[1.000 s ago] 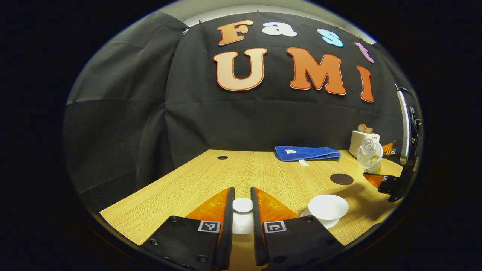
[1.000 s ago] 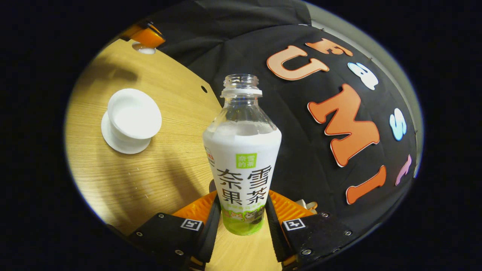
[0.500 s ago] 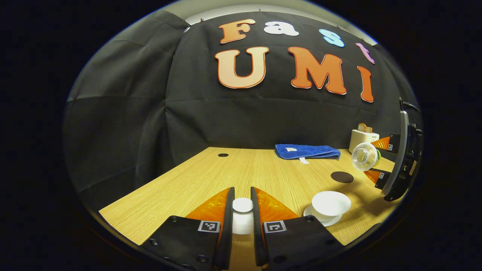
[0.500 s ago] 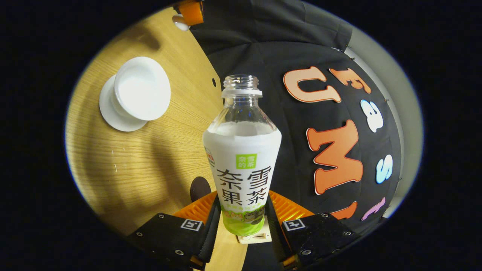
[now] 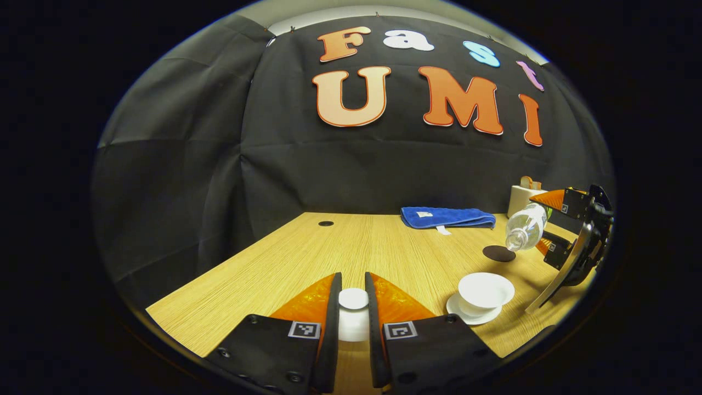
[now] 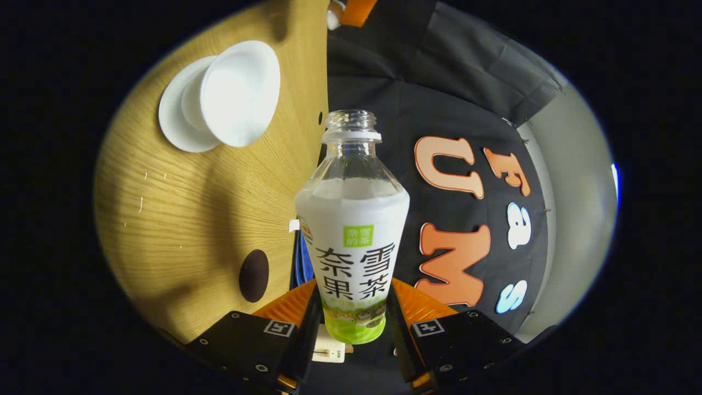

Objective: Open the teacup lid with one hand, grasp the water bottle and pour water into the teacup with the other hand; after pouring, place the water bottle on the coaster and then close the teacup lid.

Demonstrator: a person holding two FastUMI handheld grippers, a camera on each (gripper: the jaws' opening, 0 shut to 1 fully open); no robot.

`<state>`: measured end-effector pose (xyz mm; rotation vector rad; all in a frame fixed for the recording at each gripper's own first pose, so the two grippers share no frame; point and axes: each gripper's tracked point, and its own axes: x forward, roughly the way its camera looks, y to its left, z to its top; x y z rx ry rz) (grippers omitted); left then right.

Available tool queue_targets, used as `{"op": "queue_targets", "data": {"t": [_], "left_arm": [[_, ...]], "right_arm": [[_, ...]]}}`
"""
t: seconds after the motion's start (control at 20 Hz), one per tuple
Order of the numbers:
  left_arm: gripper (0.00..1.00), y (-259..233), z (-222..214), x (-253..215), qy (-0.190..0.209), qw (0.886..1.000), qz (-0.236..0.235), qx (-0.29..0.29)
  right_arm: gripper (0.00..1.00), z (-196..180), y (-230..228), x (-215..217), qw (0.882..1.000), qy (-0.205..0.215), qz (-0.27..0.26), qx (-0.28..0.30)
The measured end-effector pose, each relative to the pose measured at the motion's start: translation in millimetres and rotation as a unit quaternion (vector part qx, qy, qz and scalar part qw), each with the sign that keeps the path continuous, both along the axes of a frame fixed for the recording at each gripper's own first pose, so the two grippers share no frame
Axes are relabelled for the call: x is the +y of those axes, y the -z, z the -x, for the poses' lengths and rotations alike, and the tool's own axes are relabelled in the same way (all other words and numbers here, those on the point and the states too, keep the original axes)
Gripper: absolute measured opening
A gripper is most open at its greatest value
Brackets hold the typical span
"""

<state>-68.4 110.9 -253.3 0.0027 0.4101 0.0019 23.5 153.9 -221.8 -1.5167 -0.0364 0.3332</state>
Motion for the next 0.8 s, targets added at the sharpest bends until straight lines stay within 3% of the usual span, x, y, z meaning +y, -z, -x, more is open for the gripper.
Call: {"op": "queue_targets", "data": {"t": [0.25, 0.8], "left_arm": [[0.28, -3.0, 1.8, 1.8, 0.002, 1.000, -0.002, -0.003], [0.28, -0.9, 9.9, 0.8, 0.010, 1.000, 0.002, 0.002]], "right_arm": [[0.66, 0.2, -4.3, 0.5, 0.999, -0.014, 0.027, -0.020], [0.63, 5.0, -10.9, 6.0, 0.994, -0.042, 0.067, -0.074]]}}
